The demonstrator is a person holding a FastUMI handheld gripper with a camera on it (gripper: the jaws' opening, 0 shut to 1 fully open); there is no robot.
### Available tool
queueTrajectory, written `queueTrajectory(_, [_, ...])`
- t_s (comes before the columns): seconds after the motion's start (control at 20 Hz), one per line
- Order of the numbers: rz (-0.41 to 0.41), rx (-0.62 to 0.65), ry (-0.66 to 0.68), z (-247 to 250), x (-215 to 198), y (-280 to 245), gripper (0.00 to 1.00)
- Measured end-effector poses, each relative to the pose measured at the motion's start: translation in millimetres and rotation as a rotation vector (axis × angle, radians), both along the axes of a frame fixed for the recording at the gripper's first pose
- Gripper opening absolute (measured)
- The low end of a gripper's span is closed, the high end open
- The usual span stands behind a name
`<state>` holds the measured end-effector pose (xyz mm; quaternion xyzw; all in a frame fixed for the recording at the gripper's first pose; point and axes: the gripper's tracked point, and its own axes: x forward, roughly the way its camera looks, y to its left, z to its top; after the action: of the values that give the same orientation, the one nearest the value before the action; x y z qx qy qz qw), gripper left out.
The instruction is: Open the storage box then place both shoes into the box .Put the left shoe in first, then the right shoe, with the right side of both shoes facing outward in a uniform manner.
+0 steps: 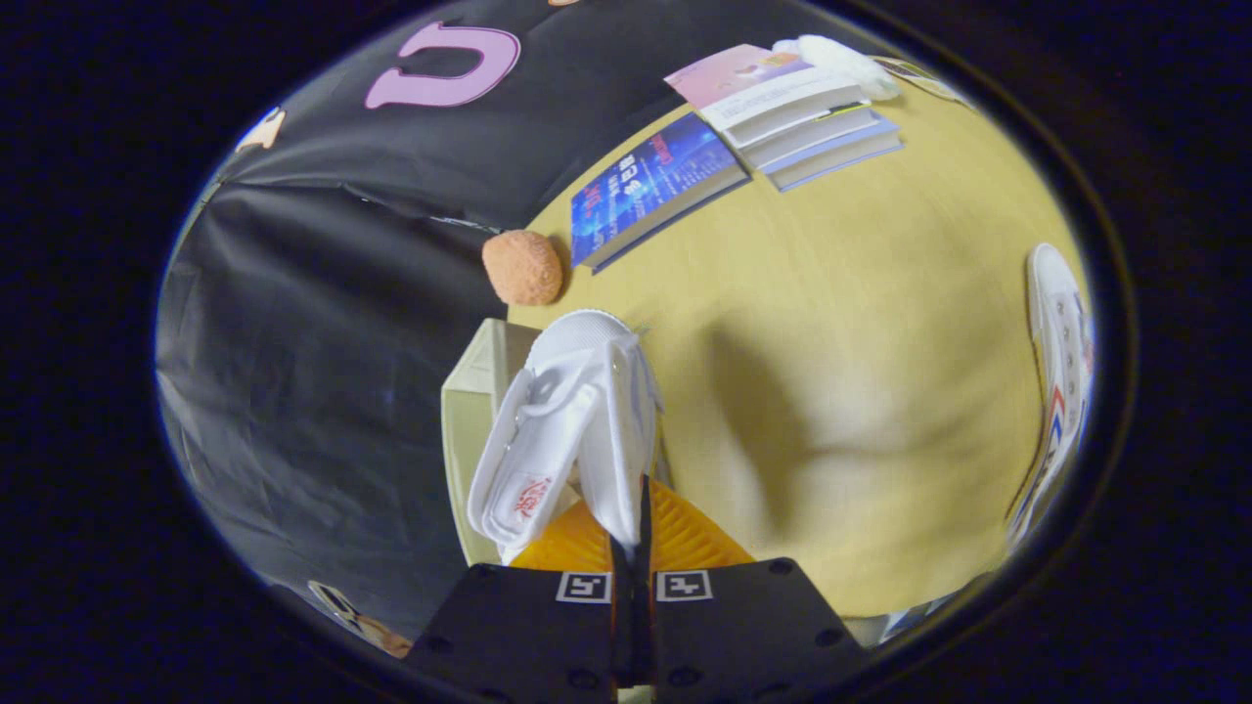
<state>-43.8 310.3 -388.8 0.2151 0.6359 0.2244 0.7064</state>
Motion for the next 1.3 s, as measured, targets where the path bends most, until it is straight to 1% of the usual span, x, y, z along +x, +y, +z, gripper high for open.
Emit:
queueTrajectory(0.3, [0.046,0.096,-0.012,51.7,-11.2,63.3,0.03])
queueTrajectory(0.55, [0.066,0.14,0.017,60.9,-16.3,114.0,0.03])
queueTrajectory(0.65, [0.058,0.123,0.02,54.7,-16.7,128.0,0.03])
queueTrajectory(0.9, [0.042,0.074,0.037,55.2,-35.3,160.6,0.03])
queueTrajectory(1.15, [-0.007,0.027,0.014,34.4,-41.3,190.2,0.03])
queueTrajectory(1.3, [0.012,-0.042,-0.028,12.4,-47.0,194.8,0.03])
